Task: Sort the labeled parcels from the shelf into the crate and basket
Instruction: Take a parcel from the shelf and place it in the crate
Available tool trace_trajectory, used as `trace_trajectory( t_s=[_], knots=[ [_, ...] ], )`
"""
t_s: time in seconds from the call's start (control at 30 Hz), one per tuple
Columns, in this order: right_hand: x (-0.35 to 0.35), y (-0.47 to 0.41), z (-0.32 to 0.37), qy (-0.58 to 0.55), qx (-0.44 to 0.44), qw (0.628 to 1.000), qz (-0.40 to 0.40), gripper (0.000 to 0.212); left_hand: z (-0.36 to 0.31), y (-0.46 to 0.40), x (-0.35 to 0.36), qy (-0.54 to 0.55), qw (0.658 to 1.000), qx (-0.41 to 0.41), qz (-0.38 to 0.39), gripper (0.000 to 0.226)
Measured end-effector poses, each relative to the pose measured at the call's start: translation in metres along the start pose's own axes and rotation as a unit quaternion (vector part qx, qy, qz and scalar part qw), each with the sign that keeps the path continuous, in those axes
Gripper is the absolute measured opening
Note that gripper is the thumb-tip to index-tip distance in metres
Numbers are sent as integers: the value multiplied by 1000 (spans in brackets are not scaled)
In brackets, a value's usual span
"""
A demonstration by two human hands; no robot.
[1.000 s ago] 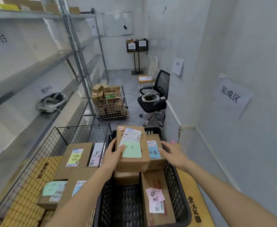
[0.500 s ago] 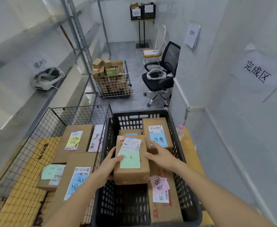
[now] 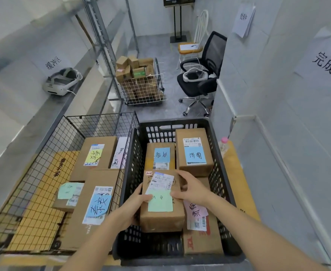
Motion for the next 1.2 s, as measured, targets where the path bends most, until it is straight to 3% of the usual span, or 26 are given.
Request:
trace_trajectory(
  t_s=[0.13, 0.2, 0.33, 0.47, 0.63, 0.87, 1.03, 1.2],
  knots=[
    [14, 6, -19, 57, 46, 994, 77, 115, 13, 0, 6, -56, 998, -21, 32, 71],
    [22, 4, -32, 47, 53, 994, 80, 117, 19, -4, 7, -61, 998, -16, 29, 74],
    [34, -2, -37, 73, 16, 996, 49, 109, 32, -17, 14, -69, 998, 6, -2, 80],
    [43, -5, -52, 180, 8, 984, 11, 114, 47, -41, 22, -99, 995, 18, -27, 82],
    [53, -11, -63, 336, -14, 942, -12, 114, 72, -58, 22, -159, 985, 21, -56, 89],
    [64, -24, -65, 358, -14, 934, -16, 116, 67, -69, 22, -241, 964, 81, -76, 90],
    [62, -26, -66, 384, -4, 923, -6, 118, 72, -71, 24, -336, 934, 110, -55, 97],
    [51, -20, -52, 374, -5, 927, 2, 107, 53, -67, 21, -412, 896, 164, -35, 90]
  ],
)
Point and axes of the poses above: each hand's wrist, its own y-axis away from the middle knuckle, its own x-axis out of the palm, z = x × y, the point moved 3 cm from there along -y, towards the middle knuckle, and after that the axes turned 5 degrees about x, right-handed, at the moved point
